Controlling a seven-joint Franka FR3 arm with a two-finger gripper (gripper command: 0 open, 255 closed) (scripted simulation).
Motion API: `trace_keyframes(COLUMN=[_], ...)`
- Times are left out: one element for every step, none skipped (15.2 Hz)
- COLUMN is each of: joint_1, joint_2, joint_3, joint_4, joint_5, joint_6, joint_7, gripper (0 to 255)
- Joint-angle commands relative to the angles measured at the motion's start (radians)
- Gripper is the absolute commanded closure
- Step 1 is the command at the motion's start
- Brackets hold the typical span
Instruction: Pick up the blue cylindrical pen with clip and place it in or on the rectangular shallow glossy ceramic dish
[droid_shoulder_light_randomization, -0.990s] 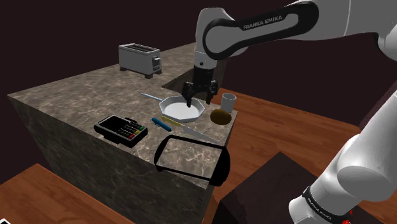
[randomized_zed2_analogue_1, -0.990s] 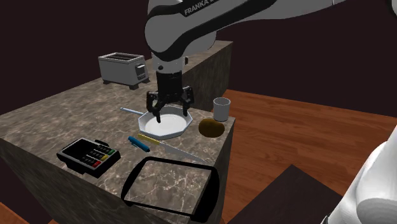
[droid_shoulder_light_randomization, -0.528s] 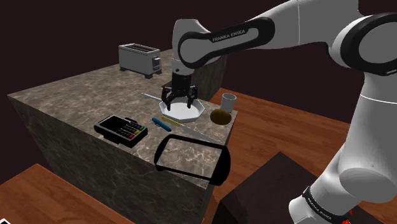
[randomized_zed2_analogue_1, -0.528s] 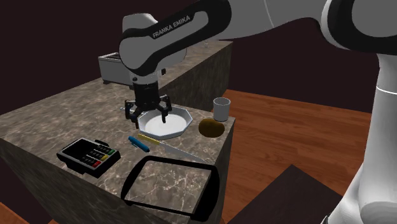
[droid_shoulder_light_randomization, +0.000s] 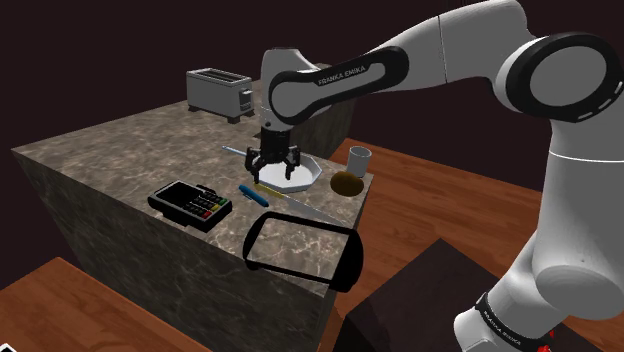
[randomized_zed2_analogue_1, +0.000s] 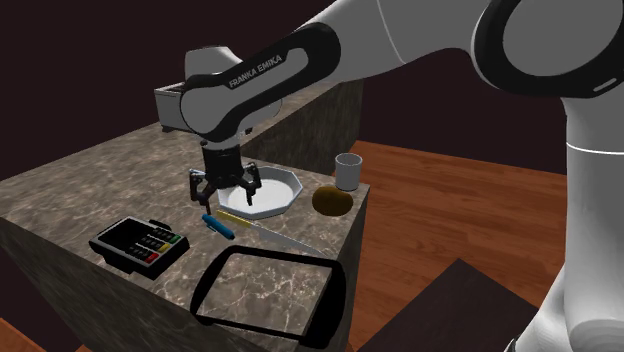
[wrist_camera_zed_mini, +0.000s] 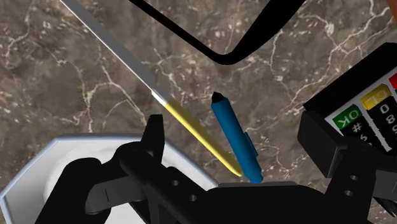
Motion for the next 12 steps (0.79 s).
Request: trace_keyframes(joint_1=[0.002, 0.002, 0.002, 0.002, 0.002, 0.002, 0.002, 0.002, 0.002, 0.002, 0.002, 0.002], joint_2=[0.017, 0.017, 0.017, 0.017, 0.017, 0.017, 0.017, 0.017, 0.017, 0.017, 0.017, 0.017], joint_3=[-0.002, -0.002, -0.002, -0.002, -0.002, -0.002, -0.002, -0.002, -0.002, -0.002, -0.002, -0.002], joint_4=[-0.014, -0.015, -0.014, -0.014, -0.014, -0.014, -0.014, -0.014, -0.014, -0.014, -0.014, -0.014], joint_5=[-0.005, -0.005, -0.005, -0.005, -0.005, -0.005, -0.005, -0.005, -0.005, -0.005, -0.005, -0.005], joint_6=[0.031, 0.031, 0.031, 0.031, 0.031, 0.031, 0.031, 0.031, 0.031, 0.031, 0.031, 0.031], joint_7=[0.002, 0.002, 0.002, 0.002, 0.002, 0.002, 0.002, 0.002, 0.002, 0.002, 0.002, 0.002], gripper=[0, 0, 0, 0, 0, 0, 0, 0, 0, 255, 255, 255])
